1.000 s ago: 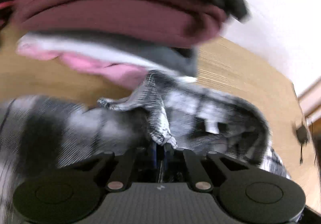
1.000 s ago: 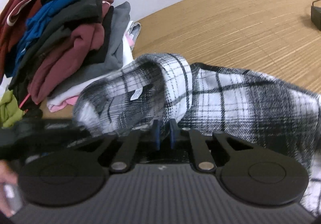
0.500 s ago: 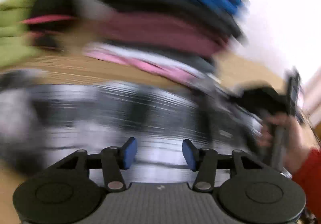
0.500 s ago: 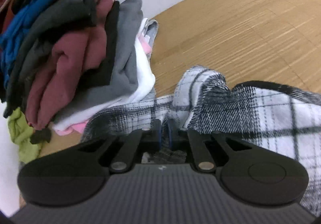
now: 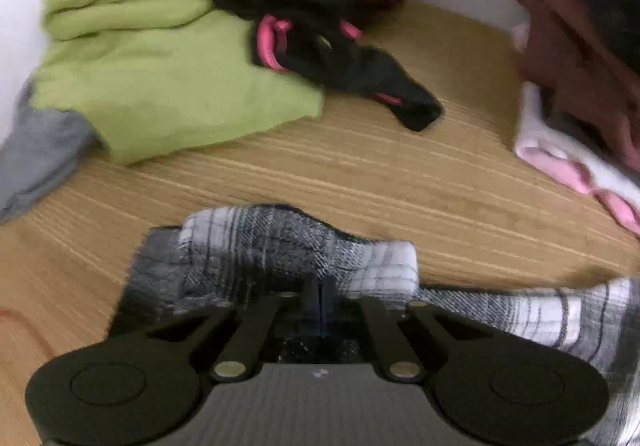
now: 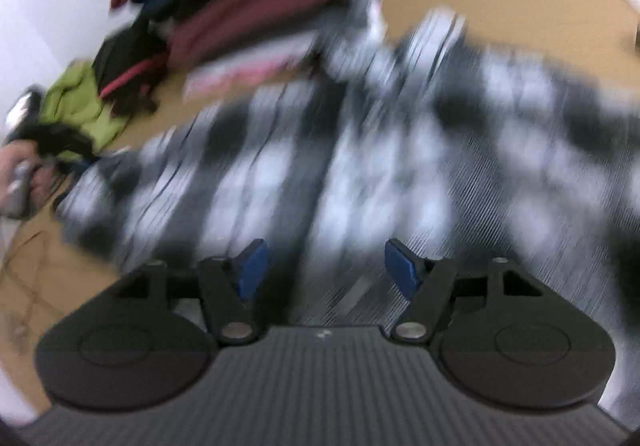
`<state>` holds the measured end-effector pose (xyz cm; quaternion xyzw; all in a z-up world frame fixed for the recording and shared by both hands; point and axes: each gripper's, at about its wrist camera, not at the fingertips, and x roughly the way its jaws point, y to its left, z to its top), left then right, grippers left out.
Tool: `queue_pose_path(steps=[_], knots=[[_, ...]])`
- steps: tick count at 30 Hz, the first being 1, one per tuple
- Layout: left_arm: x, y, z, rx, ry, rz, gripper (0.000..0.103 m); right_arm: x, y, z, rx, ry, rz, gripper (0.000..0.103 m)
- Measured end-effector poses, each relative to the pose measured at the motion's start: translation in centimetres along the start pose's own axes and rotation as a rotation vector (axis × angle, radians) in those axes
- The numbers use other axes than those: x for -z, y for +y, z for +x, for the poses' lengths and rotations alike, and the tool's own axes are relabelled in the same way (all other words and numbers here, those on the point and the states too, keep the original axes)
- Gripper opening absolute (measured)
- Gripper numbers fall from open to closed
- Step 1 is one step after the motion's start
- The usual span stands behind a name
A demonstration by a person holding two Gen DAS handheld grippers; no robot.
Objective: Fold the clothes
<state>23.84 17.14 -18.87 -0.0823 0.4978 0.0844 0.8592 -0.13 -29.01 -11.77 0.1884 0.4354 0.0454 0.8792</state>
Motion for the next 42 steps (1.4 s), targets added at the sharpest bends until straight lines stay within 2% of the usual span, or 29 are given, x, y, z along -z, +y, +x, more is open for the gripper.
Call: queue_pose_path(steps=[2, 4, 5, 6, 9, 11, 13, 14, 15, 17, 18, 20, 21, 22, 23, 24, 25, 26, 28, 30, 32, 33, 34, 35, 36, 38, 39, 41, 42], knots=[[1.7, 2.7, -3.2, 0.243, -0.188, -0.095, 0.000, 1.8, 2.2, 0.2, -0.036, 0.036, 0.058, 0.068], [5.1, 6.2, -8.4, 0.470, -0.459, -0.189, 0.000, 3.0, 4.8, -0.3, -0.058, 0.039, -0.003, 0.067], [7.5, 8.0, -11.3, 0.537, -0.582, -0.208, 0.000, 3.2, 6.0, -0.4, -0.059, 0.025, -0.041, 0.067], [9.5, 9.6, -13.2, 0.553, -0.628, -0.231, 0.000, 3.3, 7.0, -0.5, -0.053, 0.006, -0.071, 0.067], [14.0, 14.0, -15.5, 0.526, -0.588, -0.275, 0.000, 3.0, 7.6, -0.9, -0.055, -0.033, -0.044, 0.067], [15.7, 15.8, -15.7, 0.489, -0.535, -0.249, 0.000, 2.4, 7.3, -0.1, -0.064, -0.024, 0.004, 0.067], [16.4, 16.7, -15.0, 0.438, -0.487, -0.295, 0.000, 1.6, 7.4, 0.7, -0.065, -0.009, 0.024, 0.067], [16.5, 17.4, -14.6, 0.369, -0.469, -0.330, 0.003, 1.2, 7.5, 0.9, -0.070, -0.004, 0.024, 0.067], [16.8, 17.9, -14.1, 0.259, -0.430, -0.381, 0.009, 0.9, 7.8, 1.2, -0.077, 0.001, 0.018, 0.067], [17.4, 19.1, -13.1, 0.074, -0.328, -0.533, 0.019, 0.9, 8.5, 1.3, -0.085, 0.013, -0.002, 0.067], [17.5, 20.1, -12.9, 0.065, -0.304, -0.613, 0.020, 1.0, 8.9, 1.1, -0.089, 0.018, -0.015, 0.067], [16.9, 21.2, -13.1, 0.149, -0.344, -0.642, 0.024, 1.7, 9.5, 0.8, -0.096, 0.025, -0.058, 0.067], [16.5, 21.7, -13.2, 0.187, -0.364, -0.649, 0.033, 1.8, 9.8, 0.8, -0.095, 0.030, -0.077, 0.067], [15.5, 21.5, -13.3, 0.200, -0.386, -0.589, 0.050, 2.0, 10.0, 0.9, -0.090, 0.037, -0.091, 0.067], [13.8, 21.1, -13.1, 0.233, -0.410, -0.505, 0.062, 2.2, 10.1, 1.0, -0.084, 0.044, -0.104, 0.067], [12.2, 20.8, -12.9, 0.271, -0.434, -0.422, 0.085, 2.4, 10.1, 1.1, -0.078, 0.050, -0.110, 0.067], [10.9, 20.6, -12.2, 0.348, -0.450, -0.361, 0.101, 2.5, 10.1, 1.1, -0.071, 0.058, -0.107, 0.067], [9.4, 20.5, -10.6, 0.389, -0.411, -0.333, 0.103, 2.7, 9.9, 1.1, -0.065, 0.065, -0.101, 0.067], [6.5, 20.4, -7.4, 0.460, -0.330, -0.281, 0.100, 2.9, 9.7, 0.9, -0.048, 0.076, -0.096, 0.067], [3.8, 19.9, -4.4, 0.390, -0.186, -0.279, 0.096, 3.2, 9.4, 0.3, -0.030, 0.074, -0.106, 0.067], [2.6, 19.3, -2.4, 0.398, -0.101, -0.286, 0.092, 3.6, 8.7, -0.7, -0.010, 0.061, -0.122, 0.067], [2.1, 18.6, -1.9, 0.419, -0.063, -0.275, 0.067, 3.8, 8.3, -1.2, 0.008, 0.055, -0.127, 0.067], [1.6, 17.6, -1.7, 0.447, -0.033, -0.245, 0.017, 3.9, 8.0, -1.5, 0.023, 0.051, -0.126, 0.067], [1.5, 16.6, -2.0, 0.418, -0.030, -0.233, 0.007, 4.0, 7.8, -1.6, 0.036, 0.046, -0.123, 0.067], [1.5, 15.8, -2.5, 0.363, -0.043, -0.263, 0.007, 4.0, 7.6, -1.7, 0.046, 0.042, -0.111, 0.067], [2.1, 16.0, -3.7, 0.330, -0.033, -0.461, 0.007, 3.9, 7.0, -1.8, 0.052, 0.035, -0.080, 0.067], [3.3, 16.8, -5.0, 0.330, -0.044, -0.611, 0.007, 3.8, 6.8, -1.8, 0.052, 0.029, -0.070, 0.067], [6.3, 18.1, -9.1, 0.279, -0.126, -0.844, 0.007, 3.4, 6.9, -1.7, 0.045, 0.009, -0.068, 0.067], [7.8, 18.0, -12.4, 0.245, -0.213, -0.926, 0.008, 3.2, 7.0, -1.6, 0.039, 0.001, -0.069, 0.067]])
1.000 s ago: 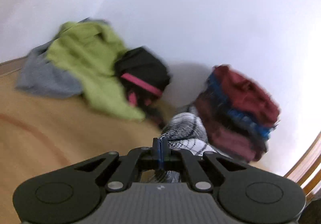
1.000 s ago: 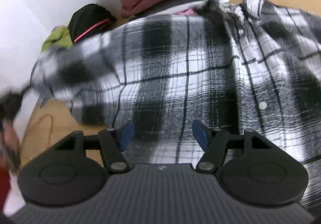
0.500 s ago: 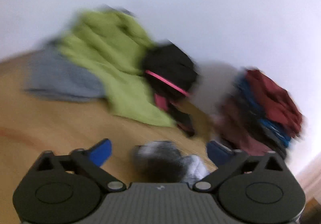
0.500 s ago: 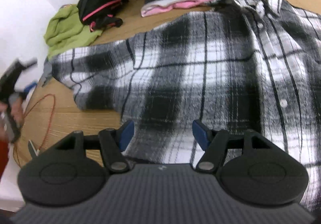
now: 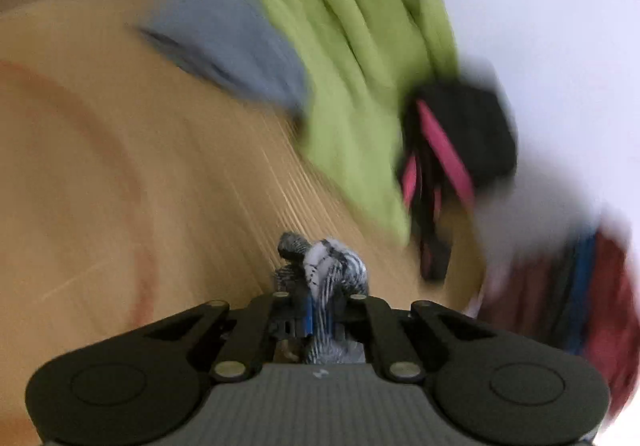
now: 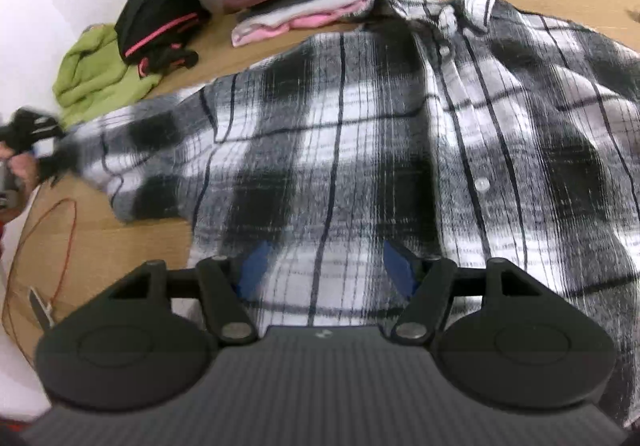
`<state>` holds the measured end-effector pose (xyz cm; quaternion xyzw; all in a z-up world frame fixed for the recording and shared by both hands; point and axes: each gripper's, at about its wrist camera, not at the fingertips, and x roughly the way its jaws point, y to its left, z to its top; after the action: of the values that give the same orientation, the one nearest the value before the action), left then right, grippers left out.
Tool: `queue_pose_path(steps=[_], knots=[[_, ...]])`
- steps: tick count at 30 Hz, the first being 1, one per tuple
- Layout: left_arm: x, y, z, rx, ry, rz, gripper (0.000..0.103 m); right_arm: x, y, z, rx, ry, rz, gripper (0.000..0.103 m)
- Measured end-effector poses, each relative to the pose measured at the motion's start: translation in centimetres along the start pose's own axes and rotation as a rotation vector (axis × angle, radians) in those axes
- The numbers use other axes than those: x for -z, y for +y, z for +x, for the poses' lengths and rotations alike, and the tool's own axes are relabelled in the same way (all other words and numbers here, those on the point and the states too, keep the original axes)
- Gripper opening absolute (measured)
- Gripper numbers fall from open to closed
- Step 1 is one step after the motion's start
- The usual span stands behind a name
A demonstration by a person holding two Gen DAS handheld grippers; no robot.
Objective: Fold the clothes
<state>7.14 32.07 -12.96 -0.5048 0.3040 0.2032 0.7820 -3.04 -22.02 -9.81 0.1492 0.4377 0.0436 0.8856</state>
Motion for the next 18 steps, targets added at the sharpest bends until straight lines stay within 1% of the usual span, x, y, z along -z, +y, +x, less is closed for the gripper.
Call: queue_pose_path(steps=[2, 3, 4, 5, 6, 7, 8, 9, 10, 11, 12, 13, 14, 16, 18], knots=[[1.9, -0.3, -6.2, 0.013, -0.146, -0.102, 0.011, -0.3, -0.3, 0.6, -0.019, 0.000, 0.005, 0.067], [3.1, -1.3, -9.2, 0.010, -0.216, -0.115, 0.020, -0.5, -0.7, 1.0, -0.032, 0.013, 0.009, 0.067], [4.0, -2.5, -11.5, 0.019, -0.283, -0.082, 0.037, -0.7, -0.8, 1.6, -0.044, 0.031, 0.016, 0.067], [4.5, -3.8, -14.0, 0.038, -0.351, -0.027, 0.046, -0.9, -0.7, 2.1, -0.060, 0.045, 0.017, 0.067], [4.7, -5.0, -16.2, 0.059, -0.430, 0.031, 0.065, -1.1, -0.5, 2.5, -0.075, 0.057, 0.016, 0.067], [4.7, -6.1, -17.9, 0.061, -0.511, 0.092, 0.087, -1.5, -0.2, 2.7, -0.096, 0.057, 0.004, 0.067], [4.5, -7.2, -19.0, 0.046, -0.579, 0.178, 0.094, -1.8, 0.3, 2.6, -0.117, 0.047, -0.018, 0.067], [4.2, -8.2, -19.9, 0.030, -0.643, 0.264, 0.097, -2.1, 1.0, 2.6, -0.135, 0.036, -0.046, 0.067], [3.8, -8.6, -20.3, 0.015, -0.667, 0.354, 0.097, -2.4, 1.7, 2.6, -0.148, 0.031, -0.078, 0.067], [3.2, -8.6, -20.0, -0.006, -0.654, 0.430, 0.098, -2.6, 2.3, 2.6, -0.155, 0.028, -0.112, 0.067], [2.7, -8.2, -19.3, -0.025, -0.613, 0.488, 0.099, -2.7, 2.9, 2.5, -0.159, 0.023, -0.150, 0.067], [2.2, -7.6, -18.4, -0.050, -0.561, 0.542, 0.100, -2.7, 3.4, 2.3, -0.159, 0.012, -0.189, 0.067], [1.8, -6.8, -17.1, -0.108, -0.495, 0.589, 0.100, -2.5, 3.7, 2.1, -0.157, 0.004, -0.216, 0.067], [1.2, -4.2, -14.0, -0.283, -0.342, 0.608, 0.099, -2.1, 4.0, 1.9, -0.150, 0.005, -0.251, 0.067], [0.9, -1.0, -11.2, -0.354, -0.198, 0.620, 0.098, -1.6, 4.0, 1.8, -0.135, 0.017, -0.271, 0.067]])
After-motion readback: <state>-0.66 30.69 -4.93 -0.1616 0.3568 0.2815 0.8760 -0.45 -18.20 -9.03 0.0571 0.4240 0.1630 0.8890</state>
